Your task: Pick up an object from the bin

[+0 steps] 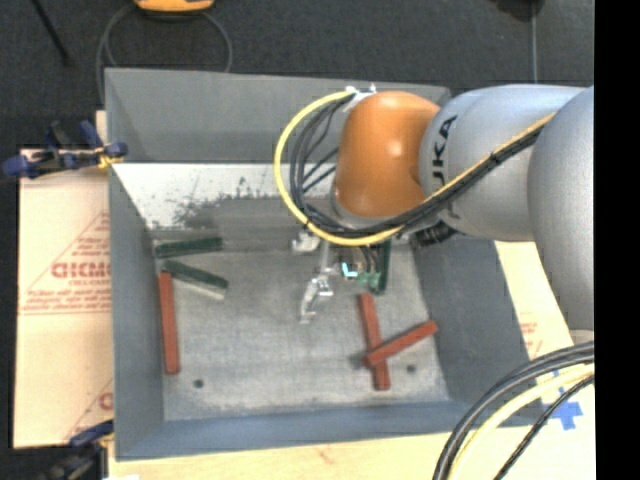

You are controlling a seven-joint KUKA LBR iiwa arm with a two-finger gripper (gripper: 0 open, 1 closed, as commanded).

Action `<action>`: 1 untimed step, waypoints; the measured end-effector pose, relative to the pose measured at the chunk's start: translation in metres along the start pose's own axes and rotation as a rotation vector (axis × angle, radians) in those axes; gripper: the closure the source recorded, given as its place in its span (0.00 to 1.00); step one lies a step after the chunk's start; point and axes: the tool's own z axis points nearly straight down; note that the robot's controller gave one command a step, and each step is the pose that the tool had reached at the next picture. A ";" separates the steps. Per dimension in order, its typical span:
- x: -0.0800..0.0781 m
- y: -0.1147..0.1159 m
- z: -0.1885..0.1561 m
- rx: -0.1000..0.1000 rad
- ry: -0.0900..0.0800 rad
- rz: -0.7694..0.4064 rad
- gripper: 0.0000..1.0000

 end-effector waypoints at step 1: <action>-0.002 0.000 -0.004 0.000 -0.007 0.001 0.00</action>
Offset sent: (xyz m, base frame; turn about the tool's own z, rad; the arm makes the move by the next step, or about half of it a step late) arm 0.0206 0.0987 -0.0732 -0.1294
